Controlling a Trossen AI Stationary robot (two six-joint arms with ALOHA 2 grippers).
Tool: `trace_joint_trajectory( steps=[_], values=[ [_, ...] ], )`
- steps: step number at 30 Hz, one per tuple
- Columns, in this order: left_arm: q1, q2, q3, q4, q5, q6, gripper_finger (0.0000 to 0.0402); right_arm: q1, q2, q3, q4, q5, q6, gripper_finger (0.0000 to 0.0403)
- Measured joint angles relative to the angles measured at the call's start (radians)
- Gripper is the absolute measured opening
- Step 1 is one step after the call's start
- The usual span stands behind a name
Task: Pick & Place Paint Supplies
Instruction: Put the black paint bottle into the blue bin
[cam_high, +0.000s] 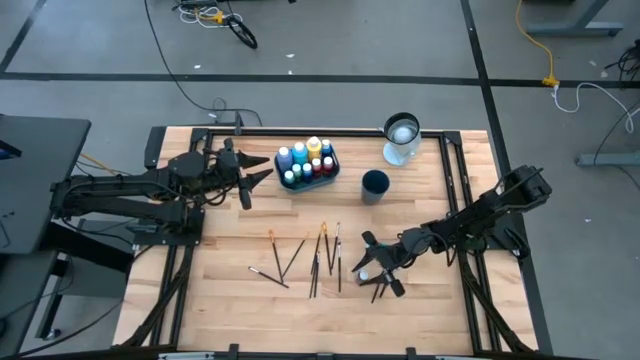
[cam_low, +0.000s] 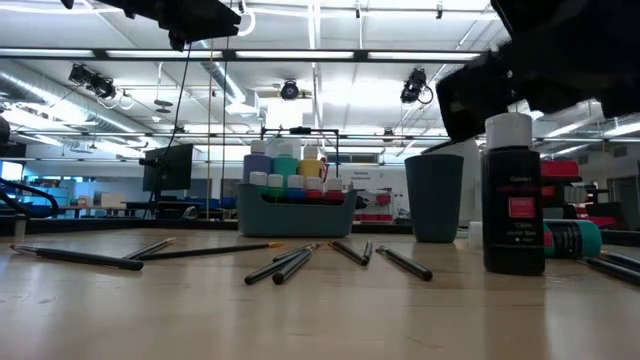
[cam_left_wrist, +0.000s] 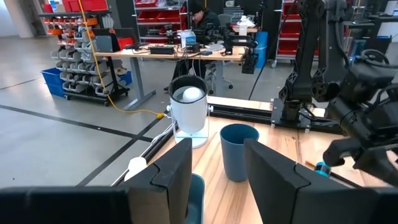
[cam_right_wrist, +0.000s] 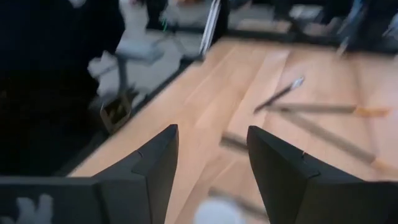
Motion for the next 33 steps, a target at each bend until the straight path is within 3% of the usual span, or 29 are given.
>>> trace_joint_trajectory(
  steps=[4, 12, 19, 23, 29, 33],
  values=[
    [0.000, 0.000, 0.000, 0.000, 0.000, 0.000, 0.0153, 0.000, -0.001, 0.001, 0.064, 0.057, -0.003, 0.0202],
    [0.000, 0.000, 0.000, -0.001, 0.000, 0.000, 0.0153, 0.000, -0.001, 0.001, -0.115, 0.031, 0.072, 0.0220],
    [0.000, 0.000, 0.000, -0.001, 0.000, 0.000, 0.0153, 0.000, -0.001, 0.001, -0.158, 0.031, 0.064, 0.0216],
    [0.000, 0.000, 0.000, -0.001, 0.000, 0.000, 0.0153, 0.000, -0.001, 0.001, -0.177, 0.031, 0.051, 0.0193],
    [0.000, 0.000, 0.000, -0.001, 0.000, 0.010, 0.0153, 0.000, -0.001, 0.001, -0.179, 0.044, 0.079, 0.0124],
    [0.000, 0.000, 0.000, -0.001, 0.000, 0.012, 0.0153, 0.000, -0.001, 0.001, -0.028, 0.153, 0.061, 0.0112]
  ],
)
